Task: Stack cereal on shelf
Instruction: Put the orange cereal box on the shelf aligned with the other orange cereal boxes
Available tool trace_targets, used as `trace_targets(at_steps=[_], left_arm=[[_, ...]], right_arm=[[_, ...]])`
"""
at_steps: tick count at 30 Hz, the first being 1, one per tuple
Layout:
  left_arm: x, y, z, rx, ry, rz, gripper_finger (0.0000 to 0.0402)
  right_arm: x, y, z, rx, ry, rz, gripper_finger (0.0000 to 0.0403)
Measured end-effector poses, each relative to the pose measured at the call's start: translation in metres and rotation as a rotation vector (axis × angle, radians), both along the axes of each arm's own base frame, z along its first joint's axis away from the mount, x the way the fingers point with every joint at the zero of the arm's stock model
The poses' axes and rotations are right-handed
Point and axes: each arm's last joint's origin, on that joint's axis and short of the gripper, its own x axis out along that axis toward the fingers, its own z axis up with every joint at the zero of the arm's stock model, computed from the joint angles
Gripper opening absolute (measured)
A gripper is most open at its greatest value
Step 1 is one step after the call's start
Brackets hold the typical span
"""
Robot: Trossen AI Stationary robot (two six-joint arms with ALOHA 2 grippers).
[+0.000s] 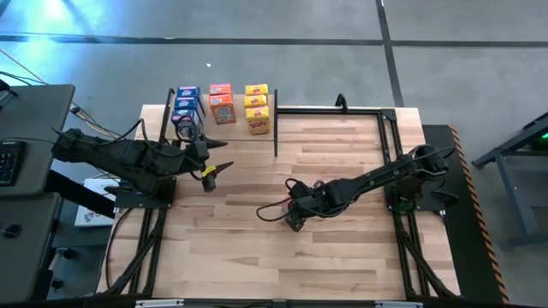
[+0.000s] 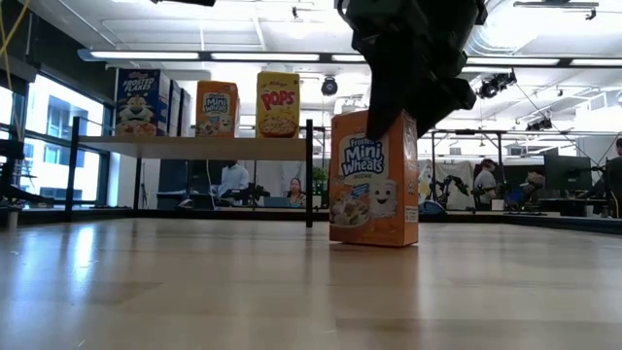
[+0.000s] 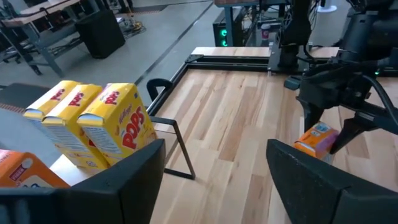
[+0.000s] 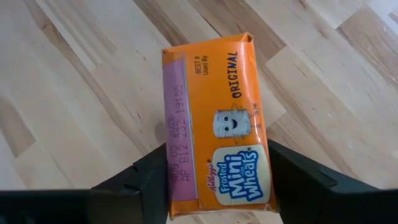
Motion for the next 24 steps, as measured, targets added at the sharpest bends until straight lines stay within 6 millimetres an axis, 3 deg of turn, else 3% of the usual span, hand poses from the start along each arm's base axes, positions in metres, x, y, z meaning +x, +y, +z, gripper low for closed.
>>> trace_targets(at_steps=[8,20,24], left_arm=[[0.0,0.0,0.0,-0.022,-0.011,0.01,0.0312],[0.001,-0.002,-0.001,-0.112,-0.027,-0.034,0.0315],[0.001,-0.003,-0.001,-0.132,-0.017,-0.077,0.0315]], right_arm=[[0.0,0.0,0.001,-0.001,-0.001,0.023,0.0206],[0.012,0.004,0.031,-0.018,-0.079,0.136,0.0205],[0.013,0.004,0.033,-0.036,-0.082,0.136,0.0205]])
